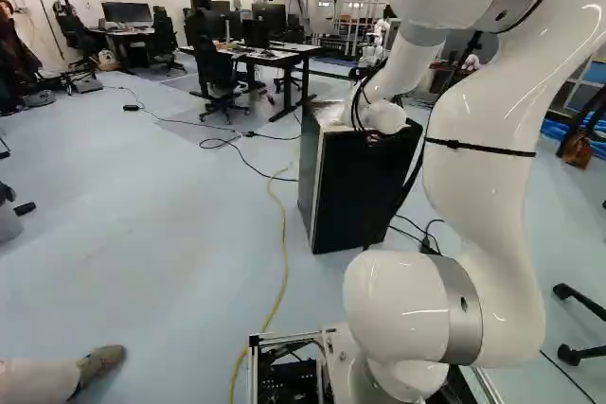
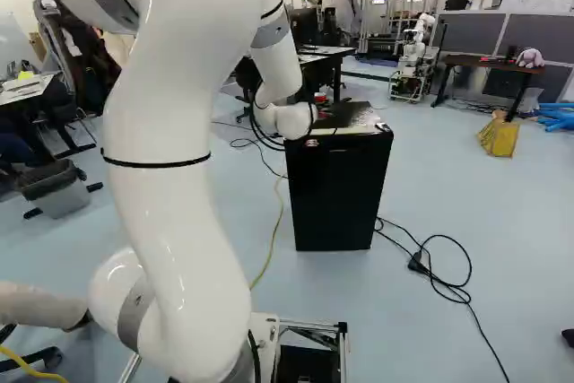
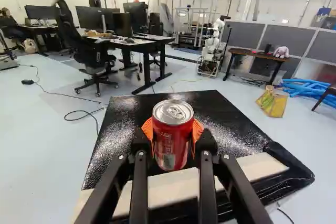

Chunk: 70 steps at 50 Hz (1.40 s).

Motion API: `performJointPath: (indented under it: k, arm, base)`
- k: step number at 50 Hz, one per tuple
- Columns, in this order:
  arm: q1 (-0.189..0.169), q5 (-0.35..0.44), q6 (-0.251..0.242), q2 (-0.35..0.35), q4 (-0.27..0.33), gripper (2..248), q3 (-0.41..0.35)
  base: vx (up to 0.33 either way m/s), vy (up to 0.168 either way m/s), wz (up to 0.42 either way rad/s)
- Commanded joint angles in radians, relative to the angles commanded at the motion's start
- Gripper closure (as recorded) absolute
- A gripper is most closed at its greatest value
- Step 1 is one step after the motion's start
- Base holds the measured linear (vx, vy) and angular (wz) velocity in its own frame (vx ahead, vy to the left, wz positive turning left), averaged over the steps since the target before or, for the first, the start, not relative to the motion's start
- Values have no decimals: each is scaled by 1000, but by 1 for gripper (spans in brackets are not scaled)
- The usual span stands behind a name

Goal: Grab a drink from the fridge

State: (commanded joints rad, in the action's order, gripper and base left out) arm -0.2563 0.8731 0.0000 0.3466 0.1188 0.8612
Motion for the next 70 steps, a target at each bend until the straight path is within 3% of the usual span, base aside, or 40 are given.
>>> performJointPath:
  k: [21, 70]
  arm:
    - [45, 0, 0, -111, -21, 160, -137]
    - [187, 0, 0, -456, -86, 160, -563]
  base:
    - [0, 0, 0]
    - [0, 0, 0]
